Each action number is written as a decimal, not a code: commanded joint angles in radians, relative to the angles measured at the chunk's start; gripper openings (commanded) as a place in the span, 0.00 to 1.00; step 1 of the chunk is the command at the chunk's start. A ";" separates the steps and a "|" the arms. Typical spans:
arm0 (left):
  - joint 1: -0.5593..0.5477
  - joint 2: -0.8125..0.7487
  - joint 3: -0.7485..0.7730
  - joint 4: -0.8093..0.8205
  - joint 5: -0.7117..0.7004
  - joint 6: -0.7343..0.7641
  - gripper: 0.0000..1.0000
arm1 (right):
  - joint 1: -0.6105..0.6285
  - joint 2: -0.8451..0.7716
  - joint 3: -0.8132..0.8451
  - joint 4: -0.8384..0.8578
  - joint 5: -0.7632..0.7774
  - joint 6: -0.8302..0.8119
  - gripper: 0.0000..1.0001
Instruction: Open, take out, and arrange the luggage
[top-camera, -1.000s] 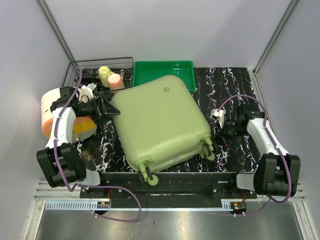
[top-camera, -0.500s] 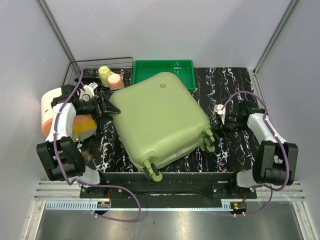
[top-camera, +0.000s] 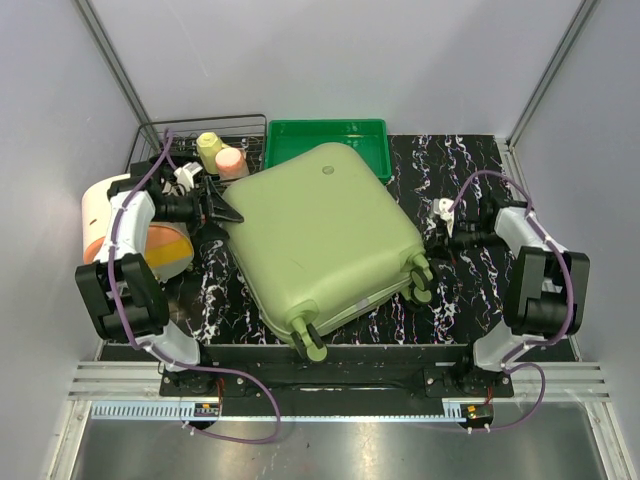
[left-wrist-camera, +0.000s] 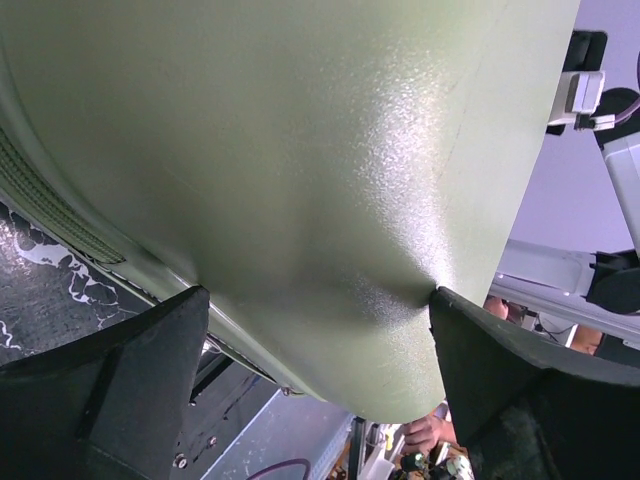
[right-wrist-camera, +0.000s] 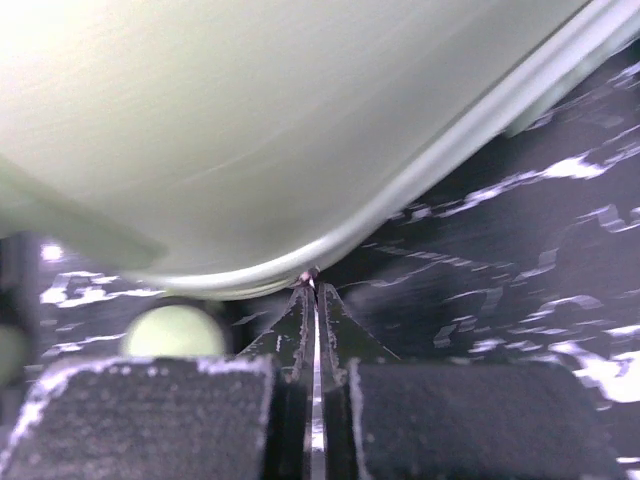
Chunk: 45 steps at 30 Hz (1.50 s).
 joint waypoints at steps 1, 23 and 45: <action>-0.067 0.099 0.037 0.190 -0.113 0.063 0.91 | -0.020 0.044 0.148 0.334 -0.131 -0.149 0.00; -0.095 0.067 0.094 0.048 -0.118 0.174 0.99 | 0.126 0.177 0.228 -0.588 -0.263 -0.903 0.00; -0.148 0.168 0.254 -0.020 -0.133 0.224 0.99 | 0.186 -0.360 -0.085 0.153 -0.022 0.328 0.48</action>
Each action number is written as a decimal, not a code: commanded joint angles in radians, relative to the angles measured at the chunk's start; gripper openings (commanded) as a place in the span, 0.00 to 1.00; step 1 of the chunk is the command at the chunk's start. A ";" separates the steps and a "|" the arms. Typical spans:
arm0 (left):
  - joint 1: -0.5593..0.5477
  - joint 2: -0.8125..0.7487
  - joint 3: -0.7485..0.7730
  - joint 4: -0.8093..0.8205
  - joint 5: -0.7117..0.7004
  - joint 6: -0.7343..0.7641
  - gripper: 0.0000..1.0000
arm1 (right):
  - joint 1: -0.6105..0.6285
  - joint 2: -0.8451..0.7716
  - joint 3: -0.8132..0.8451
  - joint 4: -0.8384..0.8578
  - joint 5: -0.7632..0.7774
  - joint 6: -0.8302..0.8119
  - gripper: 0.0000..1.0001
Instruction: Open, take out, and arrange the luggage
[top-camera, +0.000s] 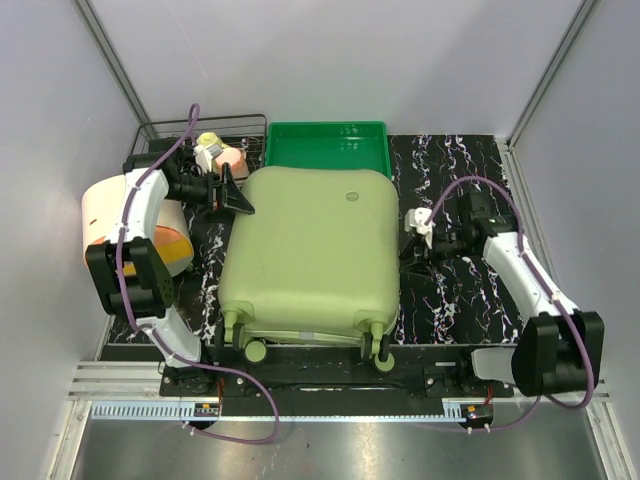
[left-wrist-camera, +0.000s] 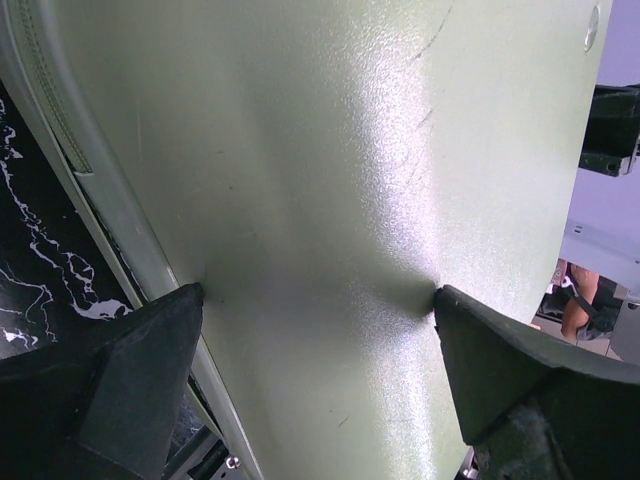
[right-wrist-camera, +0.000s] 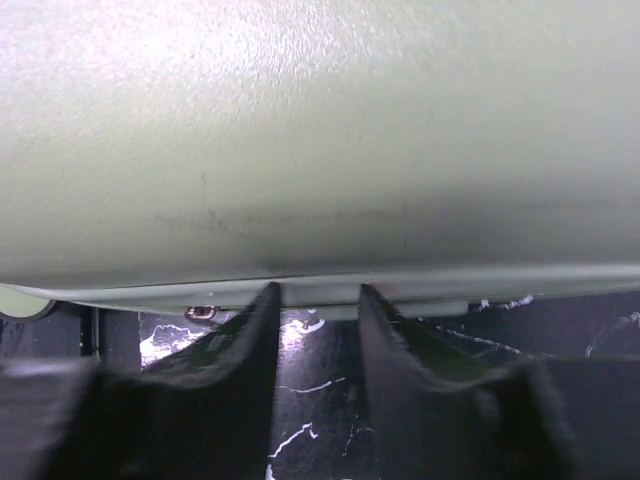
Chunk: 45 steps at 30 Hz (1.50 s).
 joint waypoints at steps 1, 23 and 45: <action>-0.035 0.019 -0.001 0.073 -0.067 0.073 0.99 | -0.100 -0.084 -0.030 -0.040 -0.076 0.000 0.54; -0.027 -0.071 -0.113 0.145 -0.058 0.046 0.99 | 0.010 -0.129 -0.230 0.029 -0.036 0.105 0.74; -0.014 -0.056 -0.141 0.171 -0.050 0.044 0.99 | 0.043 -0.231 -0.372 0.408 0.132 0.311 0.02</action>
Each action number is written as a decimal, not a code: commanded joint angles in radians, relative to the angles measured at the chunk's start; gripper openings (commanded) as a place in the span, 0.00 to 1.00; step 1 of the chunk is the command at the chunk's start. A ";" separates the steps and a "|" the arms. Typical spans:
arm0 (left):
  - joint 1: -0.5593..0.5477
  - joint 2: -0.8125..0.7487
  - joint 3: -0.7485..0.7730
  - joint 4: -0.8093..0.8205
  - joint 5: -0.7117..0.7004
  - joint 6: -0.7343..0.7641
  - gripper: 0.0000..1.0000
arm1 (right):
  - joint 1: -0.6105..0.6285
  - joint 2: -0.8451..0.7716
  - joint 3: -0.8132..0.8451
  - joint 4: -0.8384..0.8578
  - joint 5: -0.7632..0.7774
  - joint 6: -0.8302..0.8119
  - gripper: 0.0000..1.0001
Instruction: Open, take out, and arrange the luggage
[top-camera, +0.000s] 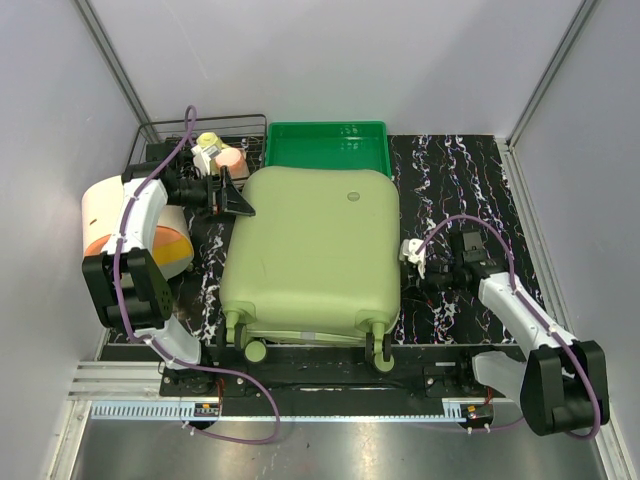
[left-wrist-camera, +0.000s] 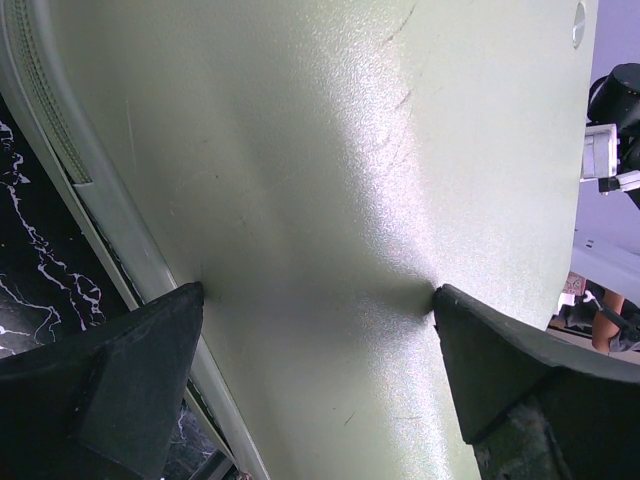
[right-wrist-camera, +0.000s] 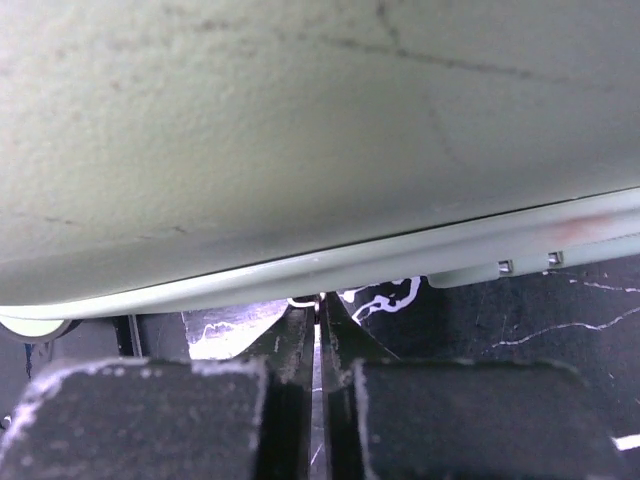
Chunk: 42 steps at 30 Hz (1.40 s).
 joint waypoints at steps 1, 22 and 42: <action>-0.015 0.021 -0.035 0.041 -0.075 0.068 0.99 | -0.008 -0.017 0.013 0.131 0.065 0.026 0.00; -0.007 0.092 0.016 -0.015 -0.086 0.128 0.99 | -0.145 0.390 0.402 0.134 -0.112 -0.057 0.00; -0.265 0.239 0.172 -0.044 -0.033 0.198 0.97 | -0.037 0.130 0.226 -0.082 -0.192 -0.147 0.00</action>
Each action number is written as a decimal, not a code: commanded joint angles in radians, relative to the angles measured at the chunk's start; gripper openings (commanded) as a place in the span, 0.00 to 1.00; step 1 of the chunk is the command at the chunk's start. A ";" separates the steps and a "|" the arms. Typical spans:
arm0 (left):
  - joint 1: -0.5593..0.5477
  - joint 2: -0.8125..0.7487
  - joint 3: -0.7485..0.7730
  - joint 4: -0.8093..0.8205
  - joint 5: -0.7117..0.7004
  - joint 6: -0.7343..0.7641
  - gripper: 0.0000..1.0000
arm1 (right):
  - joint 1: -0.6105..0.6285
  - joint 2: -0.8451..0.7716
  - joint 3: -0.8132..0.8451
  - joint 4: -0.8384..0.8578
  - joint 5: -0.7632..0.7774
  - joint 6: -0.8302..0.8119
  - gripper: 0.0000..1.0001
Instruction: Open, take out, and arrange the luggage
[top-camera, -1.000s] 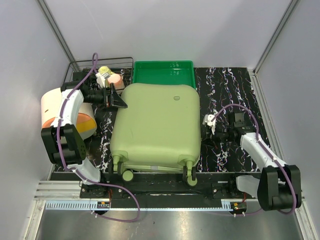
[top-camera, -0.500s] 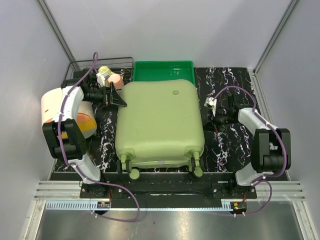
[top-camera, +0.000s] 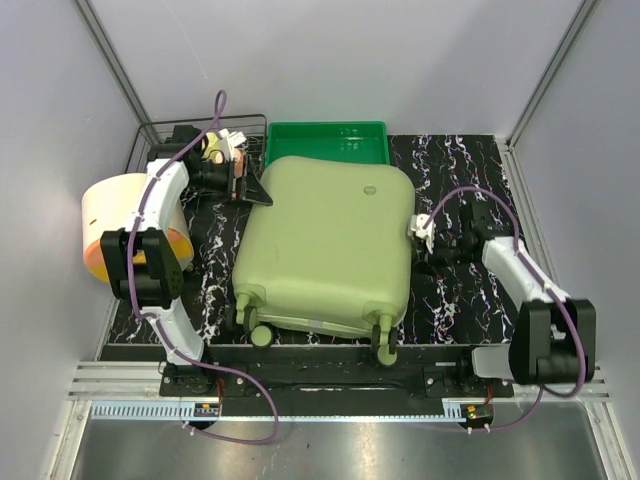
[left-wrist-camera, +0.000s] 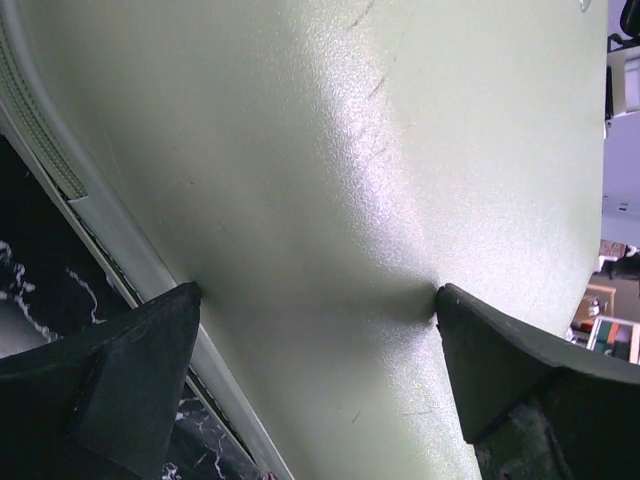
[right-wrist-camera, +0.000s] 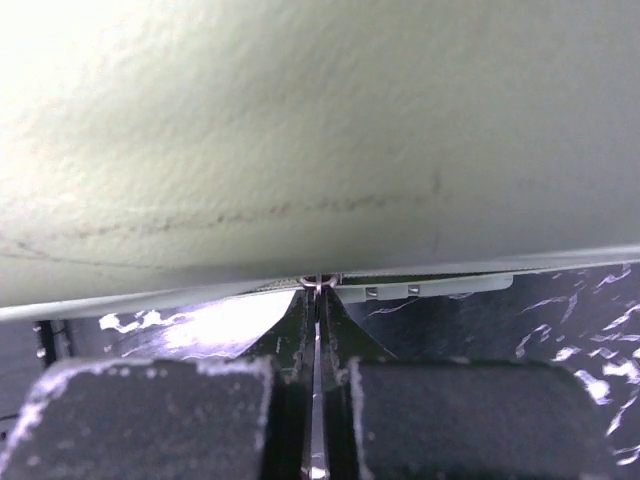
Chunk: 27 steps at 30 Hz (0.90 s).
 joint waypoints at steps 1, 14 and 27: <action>-0.144 0.083 -0.017 -0.031 -0.045 0.160 0.97 | 0.081 -0.159 -0.066 0.095 -0.115 0.140 0.00; -0.095 0.170 0.066 -0.047 -0.120 0.169 0.96 | -0.237 0.146 0.225 0.163 -0.104 0.049 0.00; -0.089 0.223 0.121 -0.035 -0.131 0.166 0.95 | -0.239 0.433 0.489 0.198 -0.137 -0.088 0.00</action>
